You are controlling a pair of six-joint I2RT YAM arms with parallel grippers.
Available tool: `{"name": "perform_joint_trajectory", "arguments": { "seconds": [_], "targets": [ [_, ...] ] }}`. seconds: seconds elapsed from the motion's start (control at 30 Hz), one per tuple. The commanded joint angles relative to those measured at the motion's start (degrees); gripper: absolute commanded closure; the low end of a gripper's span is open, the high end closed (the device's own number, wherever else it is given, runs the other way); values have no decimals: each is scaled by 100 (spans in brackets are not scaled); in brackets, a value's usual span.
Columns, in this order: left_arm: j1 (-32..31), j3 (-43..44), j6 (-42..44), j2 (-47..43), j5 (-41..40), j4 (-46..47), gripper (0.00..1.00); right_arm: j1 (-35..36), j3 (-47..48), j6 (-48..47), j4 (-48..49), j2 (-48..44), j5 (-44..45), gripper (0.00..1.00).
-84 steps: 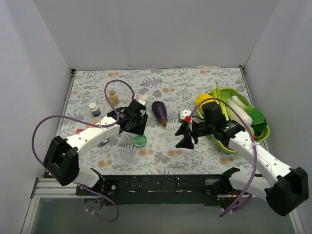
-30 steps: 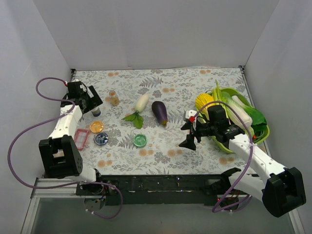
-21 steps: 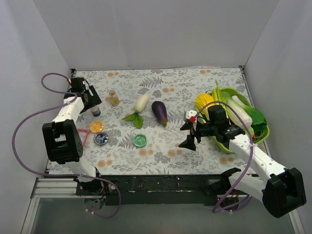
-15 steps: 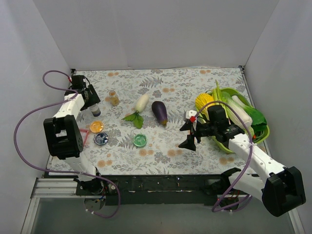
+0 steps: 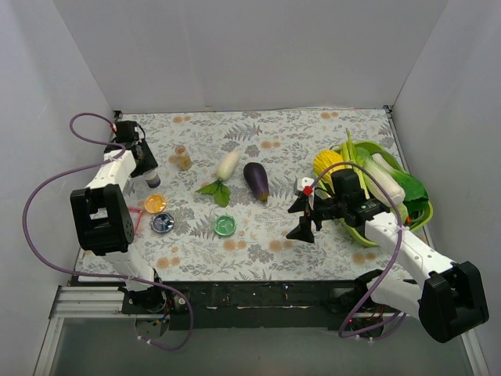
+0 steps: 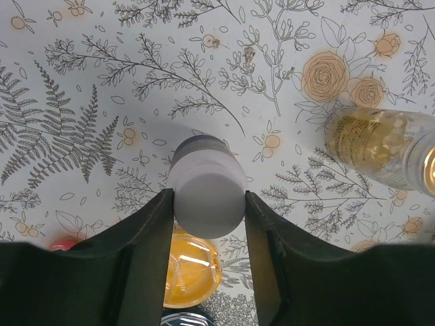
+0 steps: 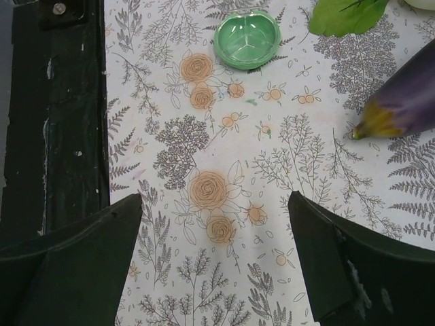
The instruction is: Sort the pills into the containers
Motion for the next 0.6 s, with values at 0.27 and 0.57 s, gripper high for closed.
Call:
{"name": "perform_joint_trajectory", "arguments": {
  "seconds": [0.27,0.57],
  "targets": [
    [-34,155,-8,-885,462,-259,98,12,763,-1284,-1268,10,-243,7],
    [-200,-635,-587,-2652,3892,-207,100,231,2257,-2467,-2088,335,-77,7]
  ]
}}
